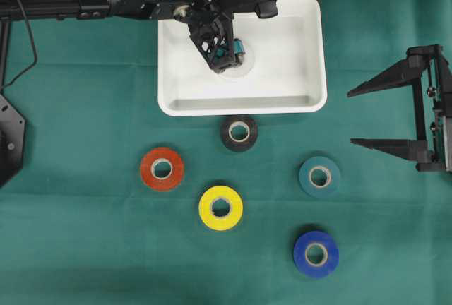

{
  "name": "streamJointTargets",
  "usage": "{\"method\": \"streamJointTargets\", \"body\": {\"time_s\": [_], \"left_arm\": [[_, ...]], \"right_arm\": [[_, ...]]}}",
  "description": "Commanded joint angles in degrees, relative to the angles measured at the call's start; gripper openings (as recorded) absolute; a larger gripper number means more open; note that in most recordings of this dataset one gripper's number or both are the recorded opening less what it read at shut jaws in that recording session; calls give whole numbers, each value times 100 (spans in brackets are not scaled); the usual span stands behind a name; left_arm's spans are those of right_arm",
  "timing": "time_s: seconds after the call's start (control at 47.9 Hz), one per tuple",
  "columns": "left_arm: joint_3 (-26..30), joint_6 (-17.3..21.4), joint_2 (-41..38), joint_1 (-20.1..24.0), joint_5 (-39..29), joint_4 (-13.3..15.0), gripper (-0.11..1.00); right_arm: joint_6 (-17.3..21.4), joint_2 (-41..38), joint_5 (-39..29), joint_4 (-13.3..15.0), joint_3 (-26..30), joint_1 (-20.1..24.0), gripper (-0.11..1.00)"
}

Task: Pick up the tape from a random location and place it into the white case.

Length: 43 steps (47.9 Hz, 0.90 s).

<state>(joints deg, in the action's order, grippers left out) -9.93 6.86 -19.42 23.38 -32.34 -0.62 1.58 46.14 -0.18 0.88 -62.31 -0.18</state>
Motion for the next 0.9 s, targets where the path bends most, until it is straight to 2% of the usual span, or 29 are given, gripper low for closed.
{"method": "streamJointTargets", "body": {"time_s": [0.0, 0.355, 0.73, 0.876], "left_arm": [[141, 0, 141, 35, 44, 0, 97], [149, -9, 246, 0, -132, 0, 98], [334, -9, 1178, -193, -703, -9, 98], [281, -9, 1274, -193, -738, -18, 98]], "right_arm": [[0, -18, 35, 9, 149, 0, 92], [0, -18, 18, 9, 149, 0, 92], [0, -18, 18, 9, 202, 0, 92], [0, -18, 18, 9, 211, 0, 92]]}}
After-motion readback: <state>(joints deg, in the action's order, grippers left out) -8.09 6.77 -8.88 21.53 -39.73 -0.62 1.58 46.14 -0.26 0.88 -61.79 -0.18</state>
